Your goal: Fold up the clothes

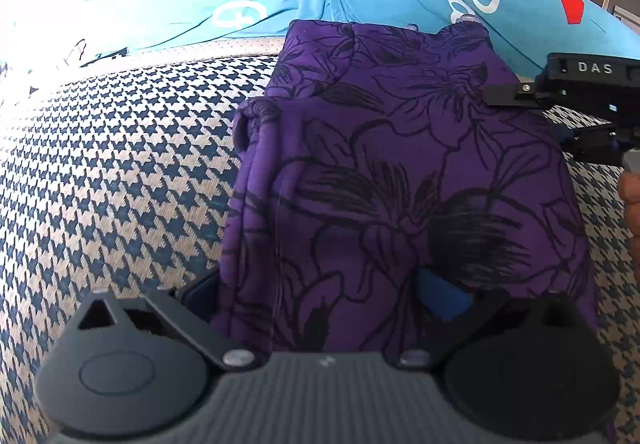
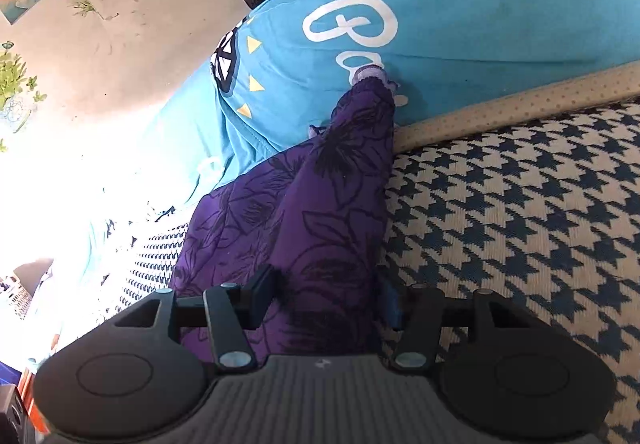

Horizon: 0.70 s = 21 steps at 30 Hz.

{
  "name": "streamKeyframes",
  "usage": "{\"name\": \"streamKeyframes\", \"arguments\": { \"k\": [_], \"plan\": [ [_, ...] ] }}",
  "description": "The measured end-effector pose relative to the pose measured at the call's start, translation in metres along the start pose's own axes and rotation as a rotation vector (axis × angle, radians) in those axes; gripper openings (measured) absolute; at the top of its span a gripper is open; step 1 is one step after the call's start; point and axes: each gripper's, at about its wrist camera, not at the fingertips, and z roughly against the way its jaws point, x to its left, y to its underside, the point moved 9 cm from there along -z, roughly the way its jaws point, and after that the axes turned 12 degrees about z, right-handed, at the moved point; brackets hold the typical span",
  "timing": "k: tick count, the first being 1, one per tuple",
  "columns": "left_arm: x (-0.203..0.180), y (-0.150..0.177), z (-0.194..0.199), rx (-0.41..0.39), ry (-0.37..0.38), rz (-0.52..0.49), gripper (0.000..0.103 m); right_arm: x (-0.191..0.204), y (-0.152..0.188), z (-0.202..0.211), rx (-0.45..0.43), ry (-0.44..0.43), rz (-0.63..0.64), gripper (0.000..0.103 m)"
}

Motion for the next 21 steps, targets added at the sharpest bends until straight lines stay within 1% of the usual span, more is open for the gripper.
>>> {"name": "streamKeyframes", "arguments": {
  "k": [4, 9, 10, 12, 14, 17, 21],
  "plan": [
    [0.001, -0.001, 0.001, 0.002, 0.002, 0.000, 0.103, -0.005, -0.002, -0.010, -0.010, -0.043, -0.036, 0.054],
    [0.002, -0.001, 0.002, 0.002, 0.006, -0.003, 0.103, -0.006, -0.007, -0.019, -0.026, -0.082, -0.045, 0.053],
    [0.002, -0.001, 0.002, 0.003, 0.007, -0.003, 0.103, -0.006, -0.008, -0.021, -0.030, -0.092, -0.046, 0.052],
    [0.002, -0.002, 0.002, 0.004, 0.007, -0.003, 0.103, -0.005, -0.007, -0.024, -0.030, -0.100, -0.034, 0.043],
    [0.001, -0.002, 0.002, 0.005, 0.007, -0.002, 0.103, -0.004, -0.008, -0.027, -0.029, -0.106, -0.023, 0.037],
    [0.001, -0.003, 0.003, 0.007, 0.006, -0.001, 0.103, -0.003, -0.009, -0.033, -0.030, -0.119, -0.027, 0.035],
    [-0.005, -0.007, -0.001, 0.006, 0.001, 0.004, 0.103, -0.001, -0.010, -0.038, -0.040, -0.125, -0.024, 0.036]
  ]
}}
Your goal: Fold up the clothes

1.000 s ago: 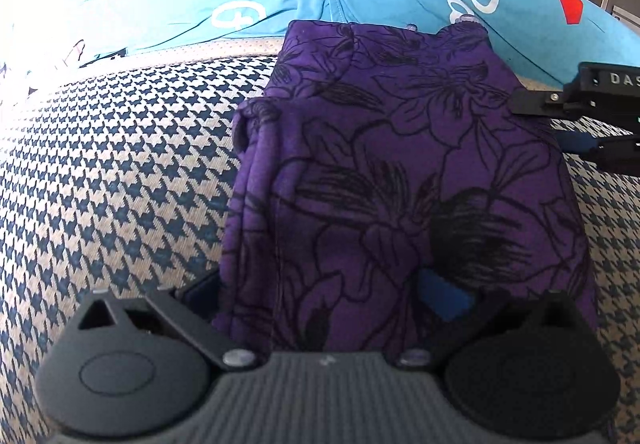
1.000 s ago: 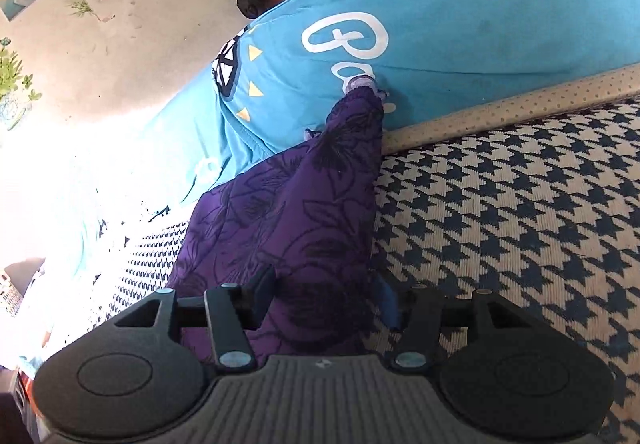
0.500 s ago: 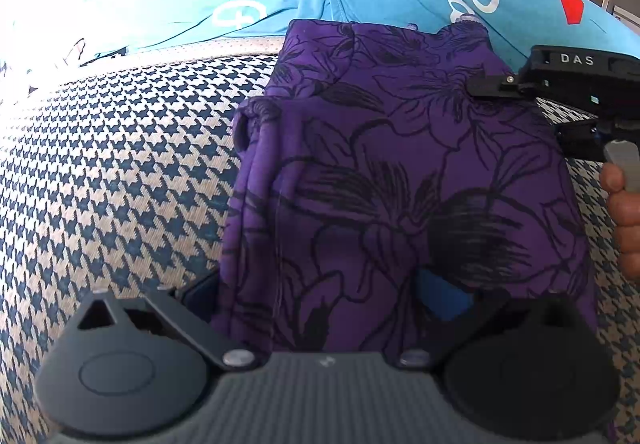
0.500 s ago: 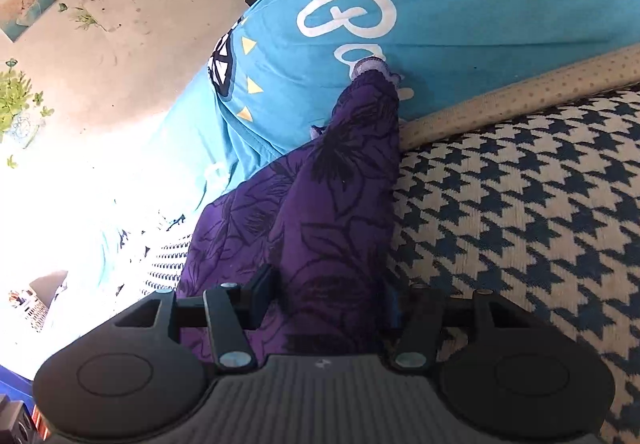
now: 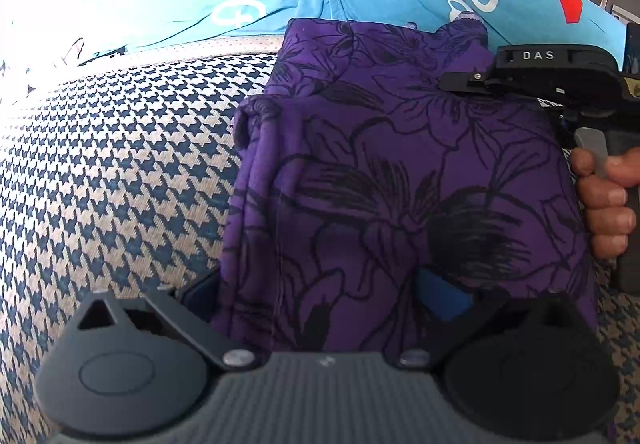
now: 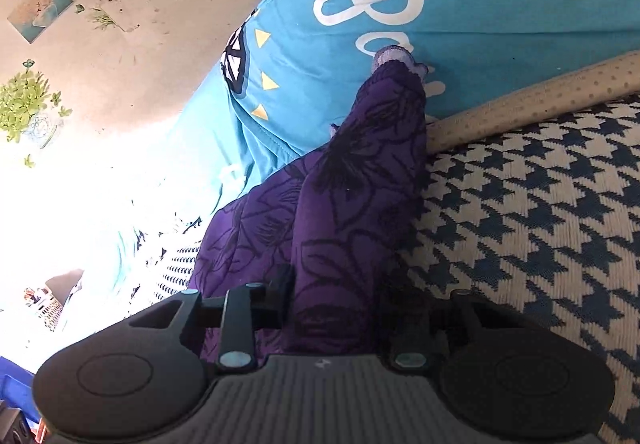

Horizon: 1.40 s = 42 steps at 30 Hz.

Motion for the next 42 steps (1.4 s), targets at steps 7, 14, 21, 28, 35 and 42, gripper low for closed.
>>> {"name": "streamKeyframes", "arguments": {
  "k": [7, 14, 21, 28, 35, 42],
  "plan": [
    [-0.003, 0.006, 0.003, -0.004, -0.006, 0.002, 0.103, 0.000, -0.001, -0.003, -0.007, 0.014, 0.011, 0.027],
    [-0.003, 0.004, 0.006, 0.005, -0.004, -0.002, 0.103, 0.011, -0.006, 0.005, -0.036, 0.111, 0.076, 0.016],
    [-0.011, 0.002, 0.016, 0.013, 0.047, -0.012, 0.103, 0.026, -0.019, 0.043, -0.109, 0.238, 0.166, 0.013],
    [-0.029, -0.001, 0.037, -0.001, 0.144, -0.048, 0.103, 0.015, -0.031, 0.115, -0.201, 0.424, 0.161, 0.011],
    [-0.033, -0.002, 0.051, -0.016, 0.179, -0.075, 0.103, -0.014, -0.027, 0.234, -0.329, 0.738, 0.120, 0.011],
    [-0.032, 0.006, 0.060, -0.033, 0.168, -0.102, 0.103, -0.078, 0.010, 0.303, -0.286, 0.932, -0.032, 0.012]
  ]
}}
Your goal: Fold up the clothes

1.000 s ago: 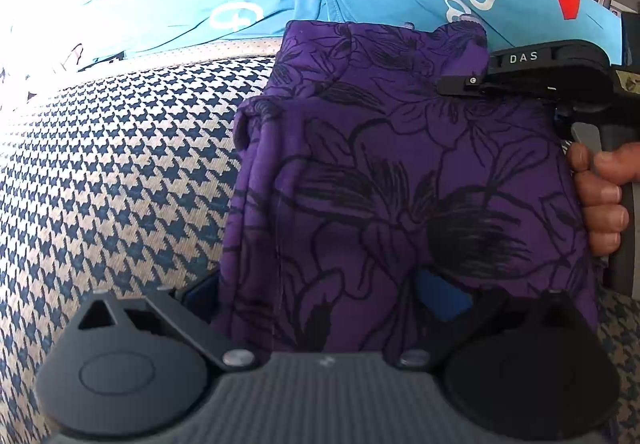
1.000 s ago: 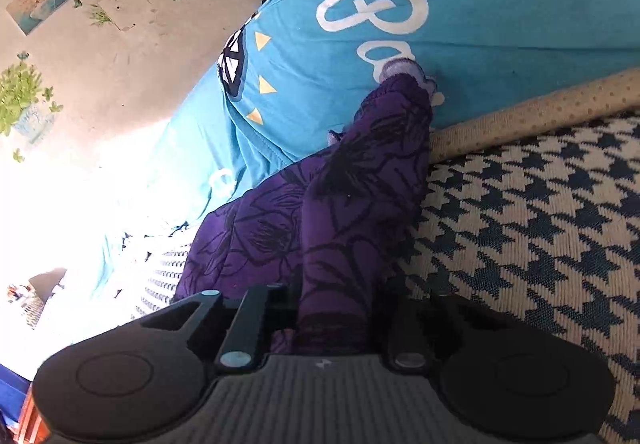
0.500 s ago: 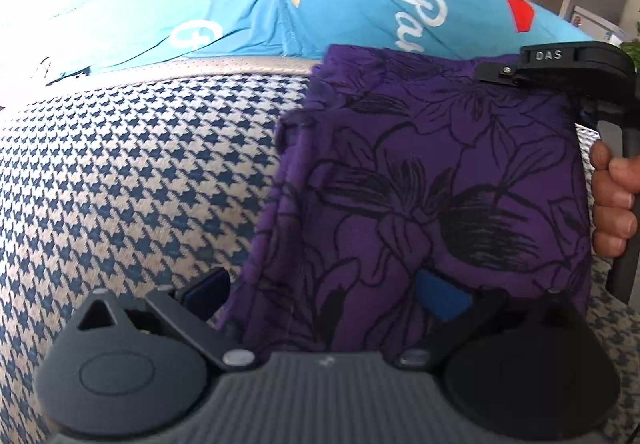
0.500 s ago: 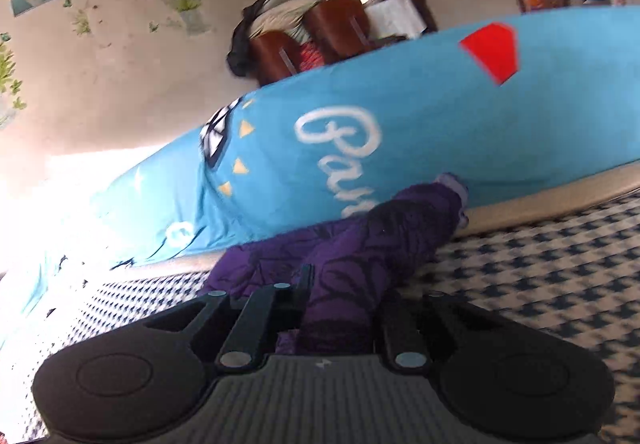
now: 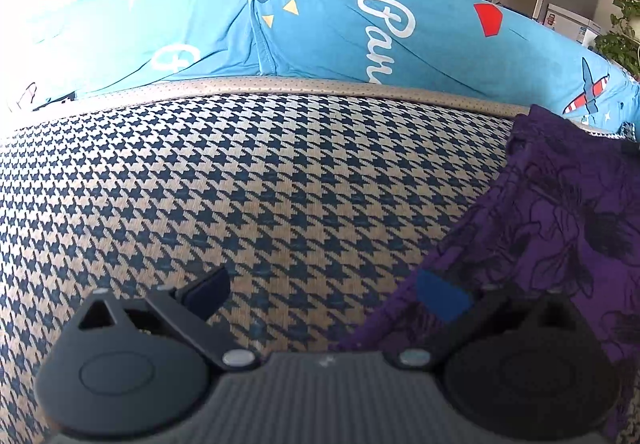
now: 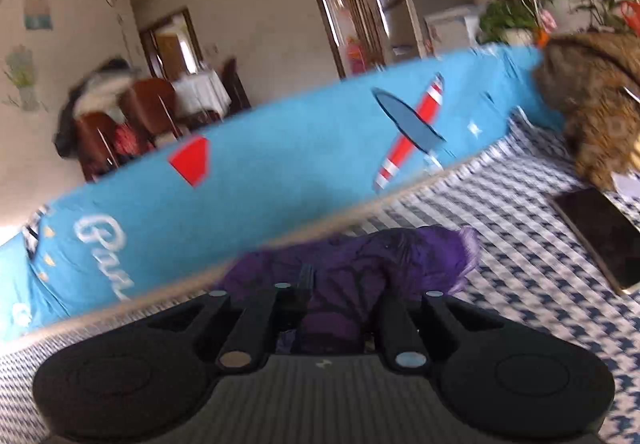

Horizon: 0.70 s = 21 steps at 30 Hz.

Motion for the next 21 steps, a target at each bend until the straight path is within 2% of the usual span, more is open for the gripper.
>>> {"name": "streamKeyframes", "arguments": {
  "k": [2, 4, 6, 9, 15, 21],
  "plan": [
    [-0.001, 0.002, 0.000, -0.004, 0.000, -0.013, 0.103, -0.008, 0.010, -0.010, 0.058, -0.006, -0.007, 0.016],
    [-0.002, 0.008, 0.006, -0.012, 0.007, -0.022, 0.103, -0.008, 0.015, -0.010, 0.075, -0.025, -0.003, 0.021],
    [-0.001, 0.008, 0.011, -0.019, 0.018, -0.019, 0.103, -0.009, 0.015, -0.004, 0.072, -0.009, 0.037, 0.036],
    [0.001, 0.010, 0.014, -0.016, 0.037, -0.003, 0.103, -0.016, 0.015, 0.010, 0.058, 0.018, 0.083, 0.052],
    [0.009, 0.023, 0.023, -0.011, 0.029, 0.011, 0.103, -0.031, 0.019, 0.034, 0.056, -0.014, 0.025, 0.053],
    [0.014, 0.045, 0.027, 0.022, 0.038, 0.053, 0.103, -0.022, 0.028, 0.066, 0.048, -0.088, -0.005, 0.053]
  ]
}}
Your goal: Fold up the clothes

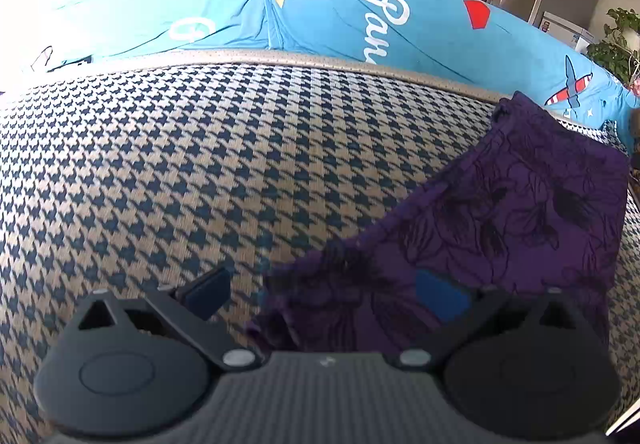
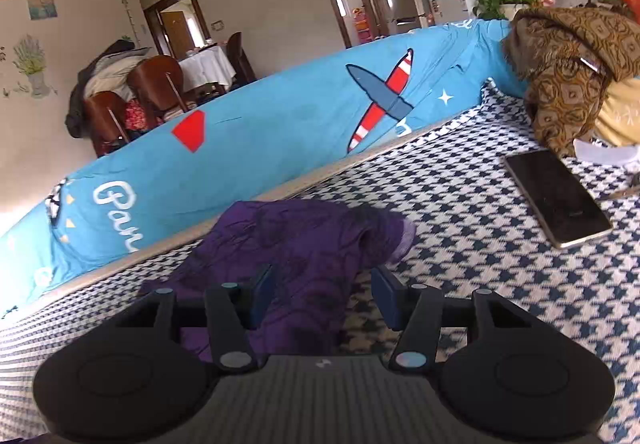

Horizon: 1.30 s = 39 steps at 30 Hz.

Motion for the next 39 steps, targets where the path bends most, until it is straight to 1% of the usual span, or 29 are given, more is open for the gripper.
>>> {"name": "streamKeyframes", "arguments": {
  "k": [4, 7, 10, 15, 18, 21, 23, 24, 27, 31, 33, 37, 39],
  "plan": [
    [0.000, 0.014, 0.002, 0.015, -0.001, -0.001, 0.103, 0.018, 0.014, 0.020, 0.002, -0.064, -0.001, 0.053],
    [0.000, 0.021, 0.003, 0.022, -0.003, -0.004, 0.103, 0.038, 0.029, 0.031, 0.019, -0.116, 0.023, 0.053],
    [0.000, 0.026, 0.004, 0.024, 0.000, -0.002, 0.103, 0.061, 0.044, 0.042, 0.030, -0.169, 0.074, 0.053],
    [0.004, 0.030, 0.005, 0.025, 0.006, 0.012, 0.103, 0.099, 0.070, 0.060, 0.057, -0.283, 0.145, 0.053],
    [0.007, 0.032, 0.006, 0.023, 0.004, 0.022, 0.101, 0.120, 0.087, 0.069, 0.081, -0.348, 0.184, 0.053],
    [0.009, 0.031, 0.007, 0.026, 0.010, 0.044, 0.098, 0.144, 0.102, 0.080, 0.100, -0.420, 0.244, 0.053],
    [0.010, 0.030, 0.007, 0.031, 0.010, 0.058, 0.094, 0.161, 0.113, 0.086, 0.115, -0.471, 0.282, 0.053],
    [0.010, 0.030, 0.007, 0.035, 0.007, 0.055, 0.093, 0.169, 0.119, 0.089, 0.123, -0.499, 0.298, 0.053],
    [0.014, 0.030, 0.009, 0.051, 0.022, 0.079, 0.093, 0.193, 0.133, 0.098, 0.150, -0.576, 0.364, 0.053],
    [0.018, 0.030, 0.013, 0.079, 0.048, 0.130, 0.093, 0.222, 0.154, 0.106, 0.179, -0.647, 0.466, 0.053],
    [0.019, 0.030, 0.014, 0.091, 0.054, 0.147, 0.093, 0.232, 0.161, 0.110, 0.180, -0.660, 0.528, 0.053],
    [0.020, 0.033, 0.017, 0.115, 0.058, 0.173, 0.093, 0.242, 0.173, 0.114, 0.171, -0.660, 0.630, 0.053],
    [0.022, 0.034, 0.019, 0.128, 0.073, 0.199, 0.093, 0.247, 0.179, 0.115, 0.171, -0.657, 0.682, 0.053]
  ]
}}
